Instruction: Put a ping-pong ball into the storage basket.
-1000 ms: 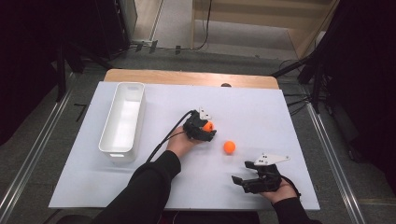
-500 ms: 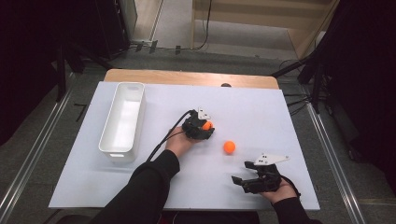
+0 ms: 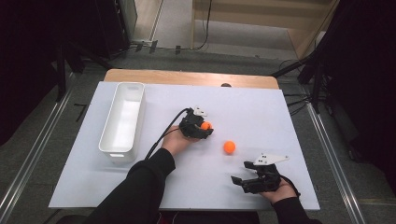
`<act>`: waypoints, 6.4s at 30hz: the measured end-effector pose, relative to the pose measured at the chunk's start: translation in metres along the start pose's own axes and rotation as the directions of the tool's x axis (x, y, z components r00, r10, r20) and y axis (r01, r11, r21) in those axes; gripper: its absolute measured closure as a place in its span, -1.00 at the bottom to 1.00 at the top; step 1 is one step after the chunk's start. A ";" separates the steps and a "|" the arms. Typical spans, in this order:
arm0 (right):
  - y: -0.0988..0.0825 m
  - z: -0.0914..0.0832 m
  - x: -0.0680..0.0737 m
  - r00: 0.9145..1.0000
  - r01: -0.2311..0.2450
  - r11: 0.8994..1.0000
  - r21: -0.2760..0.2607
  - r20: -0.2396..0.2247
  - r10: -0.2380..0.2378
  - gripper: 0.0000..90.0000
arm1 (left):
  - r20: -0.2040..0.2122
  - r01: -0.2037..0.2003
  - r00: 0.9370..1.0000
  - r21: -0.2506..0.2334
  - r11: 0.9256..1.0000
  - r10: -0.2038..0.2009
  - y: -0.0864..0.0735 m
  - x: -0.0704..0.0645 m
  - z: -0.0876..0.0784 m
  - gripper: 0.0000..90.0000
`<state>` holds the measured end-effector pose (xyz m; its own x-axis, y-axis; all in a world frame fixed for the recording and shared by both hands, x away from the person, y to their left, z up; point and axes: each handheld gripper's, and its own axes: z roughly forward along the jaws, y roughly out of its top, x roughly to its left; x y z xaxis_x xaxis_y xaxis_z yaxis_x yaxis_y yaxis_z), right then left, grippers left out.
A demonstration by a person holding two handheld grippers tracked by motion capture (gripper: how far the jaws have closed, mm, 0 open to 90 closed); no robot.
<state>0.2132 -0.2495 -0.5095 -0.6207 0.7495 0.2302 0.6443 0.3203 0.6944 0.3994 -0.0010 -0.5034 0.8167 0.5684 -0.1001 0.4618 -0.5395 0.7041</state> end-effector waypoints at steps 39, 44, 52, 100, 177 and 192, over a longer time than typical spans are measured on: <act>0.001 -0.003 -0.002 1.000 -0.012 1.000 -0.027 -0.014 0.011 -0.63 | 0.157 -0.029 0.987 -0.007 1.000 0.030 -0.005 -0.011 -0.044 0.12; 0.001 -0.002 -0.001 1.000 -0.007 1.000 -0.027 -0.016 0.007 -0.63 | 0.153 -0.019 0.988 0.010 1.000 0.018 0.000 -0.012 -0.053 0.12; 0.001 -0.003 0.000 1.000 0.000 1.000 -0.025 -0.014 -0.001 -0.63 | 0.194 -0.020 0.981 0.016 1.000 0.017 0.006 -0.013 -0.065 0.12; 0.001 -0.003 0.000 1.000 0.002 1.000 -0.021 -0.015 -0.003 -0.64 | 0.218 -0.045 0.975 0.059 0.997 0.031 0.012 -0.002 -0.111 0.12; 0.001 -0.002 0.001 1.000 0.010 1.000 -0.008 -0.010 -0.011 -0.64 | -0.029 0.112 0.993 0.029 0.993 -0.111 0.000 0.062 -0.169 0.12; 0.001 -0.002 0.001 1.000 0.003 1.000 -0.004 -0.014 -0.003 -0.64 | -0.101 0.164 0.981 -0.015 0.986 -0.164 -0.002 0.072 -0.177 0.12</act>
<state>0.2121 -0.2495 -0.5075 -0.6289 0.7404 0.2371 0.6404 0.3204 0.6980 0.3957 0.1512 -0.3875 0.6905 0.7091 -0.1430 0.5838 -0.4295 0.6890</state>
